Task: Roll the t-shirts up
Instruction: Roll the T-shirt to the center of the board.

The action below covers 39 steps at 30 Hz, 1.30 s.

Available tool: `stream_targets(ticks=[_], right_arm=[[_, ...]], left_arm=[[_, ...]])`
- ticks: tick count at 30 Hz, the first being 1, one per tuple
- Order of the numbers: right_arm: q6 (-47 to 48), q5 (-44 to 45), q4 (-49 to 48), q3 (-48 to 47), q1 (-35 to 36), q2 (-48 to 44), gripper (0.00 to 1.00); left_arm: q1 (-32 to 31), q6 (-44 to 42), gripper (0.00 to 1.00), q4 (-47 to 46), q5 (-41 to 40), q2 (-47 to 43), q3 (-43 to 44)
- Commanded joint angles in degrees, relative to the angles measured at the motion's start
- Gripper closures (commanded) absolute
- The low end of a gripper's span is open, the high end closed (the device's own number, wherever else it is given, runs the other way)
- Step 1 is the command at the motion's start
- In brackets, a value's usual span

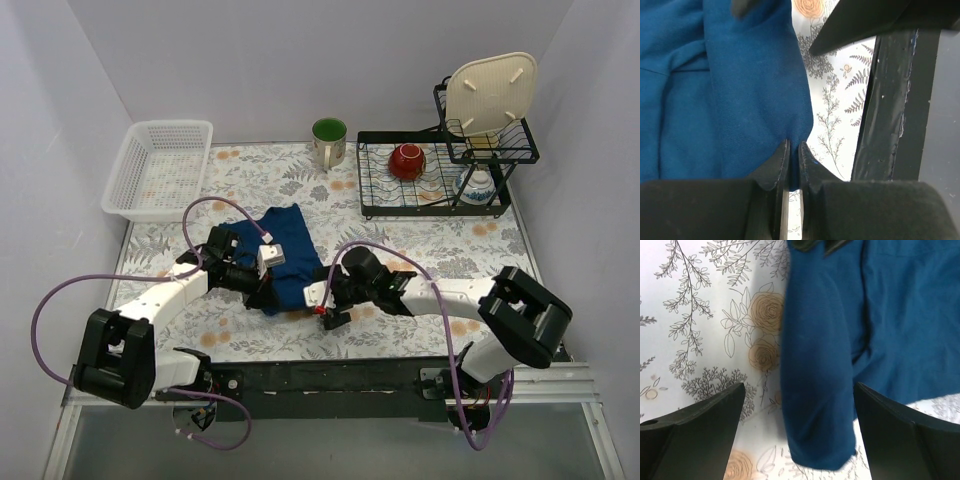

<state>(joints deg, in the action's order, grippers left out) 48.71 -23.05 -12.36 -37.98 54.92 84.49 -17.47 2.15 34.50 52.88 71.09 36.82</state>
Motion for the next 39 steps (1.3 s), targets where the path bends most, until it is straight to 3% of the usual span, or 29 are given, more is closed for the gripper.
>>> stream_targets(ticks=[1,6,8,14,17,18,22,27,34,39], right_arm=[[1.1,2.7,-9.3,-0.3,1.0,4.5,0.05],[-0.2,8.6,-20.2,2.0,1.1,8.1,0.11],[0.0,11.0,-23.7,2.0,1.1,9.8,0.19],[3.1,8.1,-18.2,-2.4,0.9,12.5,0.58],[3.4,5.6,-12.5,-5.0,0.9,12.8,0.71],[3.1,5.4,-10.3,-6.0,0.9,12.9,0.73],[1.2,4.5,-3.1,-9.1,0.8,13.4,0.86],[-2.0,3.9,-0.6,-10.0,0.8,13.3,0.9],[-5.2,4.2,3.7,-12.6,0.8,15.3,0.92],[-6.2,3.7,4.3,-12.3,0.8,14.5,0.92]], left_arm=[[2.2,-1.6,1.0,2.1,5.3,1.2,3.3],[4.4,-6.0,1.0,6.8,7.0,3.1,4.2],[5.3,-7.9,1.0,8.6,7.4,4.0,4.4],[6.8,-11.4,0.99,11.4,7.0,5.8,4.9],[7.2,-8.0,0.76,6.8,3.5,3.5,3.4],[7.2,-6.7,0.61,4.5,0.9,-1.1,1.3],[6.1,-4.5,0.37,-5.4,-4.5,-14.6,-5.6],[1.4,-6.5,0.32,-6.8,-10.9,-20.7,-9.7],[-5.1,-5.5,0.31,-11.4,-16.1,-18.4,-12.8],[-7.0,-3.3,0.38,-19.5,-22.5,-16.5,-16.9]])
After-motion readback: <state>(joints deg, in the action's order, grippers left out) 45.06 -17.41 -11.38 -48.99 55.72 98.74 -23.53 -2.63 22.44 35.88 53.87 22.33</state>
